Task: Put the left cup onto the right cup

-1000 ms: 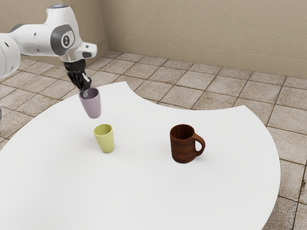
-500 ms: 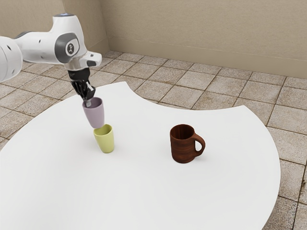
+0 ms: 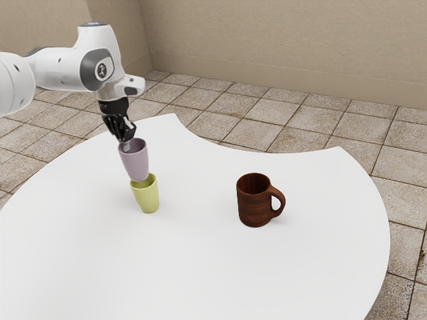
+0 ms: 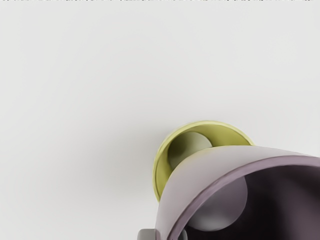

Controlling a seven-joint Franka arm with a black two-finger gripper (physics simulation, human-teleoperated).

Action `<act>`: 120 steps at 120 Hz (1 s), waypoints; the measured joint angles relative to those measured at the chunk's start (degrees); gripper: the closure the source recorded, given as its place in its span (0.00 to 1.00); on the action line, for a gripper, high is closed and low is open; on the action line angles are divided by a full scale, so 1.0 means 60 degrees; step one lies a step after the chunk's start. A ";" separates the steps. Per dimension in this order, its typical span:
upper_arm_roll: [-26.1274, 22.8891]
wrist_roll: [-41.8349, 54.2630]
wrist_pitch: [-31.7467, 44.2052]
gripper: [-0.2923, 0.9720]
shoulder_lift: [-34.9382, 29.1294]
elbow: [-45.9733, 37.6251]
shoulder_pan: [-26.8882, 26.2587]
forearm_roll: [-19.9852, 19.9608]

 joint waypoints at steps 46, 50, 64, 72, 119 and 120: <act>-0.0136 -0.0075 0.0000 0.85 0.0322 0.0176 0.0049 0.0032; -0.0140 -0.0084 0.0000 0.85 0.0350 0.0177 0.0050 0.0035; -0.0154 -0.0112 0.0001 0.85 0.0406 0.0179 0.0050 0.0042; -0.0155 -0.0126 0.0001 0.85 0.0446 0.0179 0.0050 0.0044; -0.0146 -0.0190 0.0010 0.85 0.0591 0.0165 0.0064 0.0047; -0.0147 -0.0191 0.0010 0.85 0.0591 0.0165 0.0065 0.0047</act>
